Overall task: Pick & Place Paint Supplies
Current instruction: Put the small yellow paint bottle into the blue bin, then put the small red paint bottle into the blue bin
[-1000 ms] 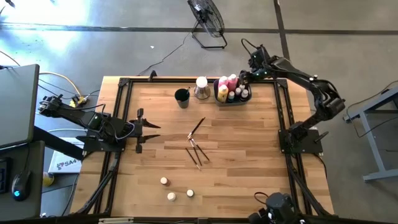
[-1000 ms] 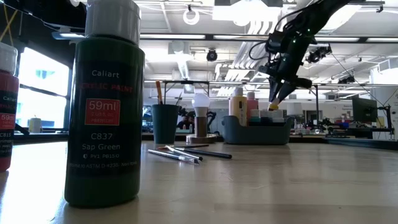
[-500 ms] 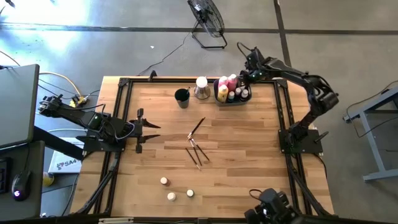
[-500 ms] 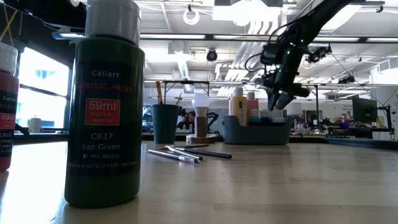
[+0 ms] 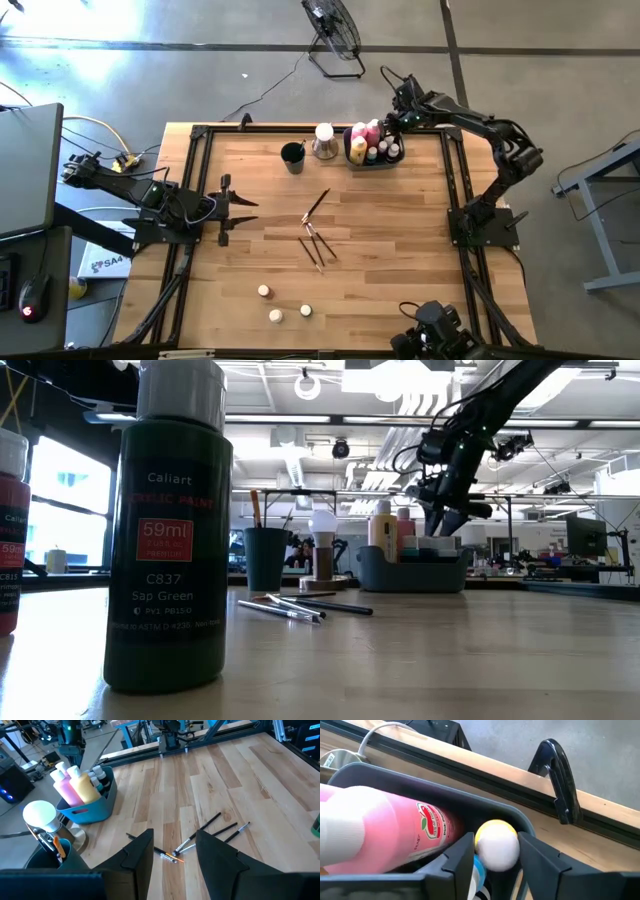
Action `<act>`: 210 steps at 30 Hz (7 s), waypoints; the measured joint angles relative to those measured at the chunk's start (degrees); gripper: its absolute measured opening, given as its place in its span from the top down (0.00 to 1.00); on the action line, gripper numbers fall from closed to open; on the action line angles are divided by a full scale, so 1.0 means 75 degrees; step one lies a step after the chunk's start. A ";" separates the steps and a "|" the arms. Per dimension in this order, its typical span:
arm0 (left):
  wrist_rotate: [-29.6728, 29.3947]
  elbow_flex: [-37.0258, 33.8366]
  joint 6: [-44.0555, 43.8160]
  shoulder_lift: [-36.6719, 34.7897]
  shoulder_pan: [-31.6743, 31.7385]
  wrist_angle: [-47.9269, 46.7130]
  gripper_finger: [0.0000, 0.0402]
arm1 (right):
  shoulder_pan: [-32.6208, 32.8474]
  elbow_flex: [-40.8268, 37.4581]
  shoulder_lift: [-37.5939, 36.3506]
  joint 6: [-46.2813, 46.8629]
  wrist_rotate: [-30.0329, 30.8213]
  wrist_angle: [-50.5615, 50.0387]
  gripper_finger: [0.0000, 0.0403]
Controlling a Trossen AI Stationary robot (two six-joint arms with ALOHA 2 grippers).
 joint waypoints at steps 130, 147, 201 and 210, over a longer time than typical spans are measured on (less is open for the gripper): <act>-0.0690 -0.0003 -0.1533 0.0000 0.0000 -0.0565 0.75 | 0.6204 -0.7000 -0.4532 -0.1559 0.0873 1.0855 0.99; 0.2991 -0.0003 0.0202 0.0178 0.0000 -0.0549 0.87 | 0.6204 -0.7000 -0.4532 -0.1553 0.0934 1.0253 0.99; 0.7071 -0.0003 0.0583 0.5802 -0.0003 0.3214 0.30 | 0.6204 -0.7000 -0.4532 0.0044 0.0876 0.9639 0.99; 0.6633 -0.0003 -0.0102 0.5802 -0.0003 0.3200 0.30 | 0.6204 -0.7000 -0.4532 0.0042 0.0887 0.9583 0.99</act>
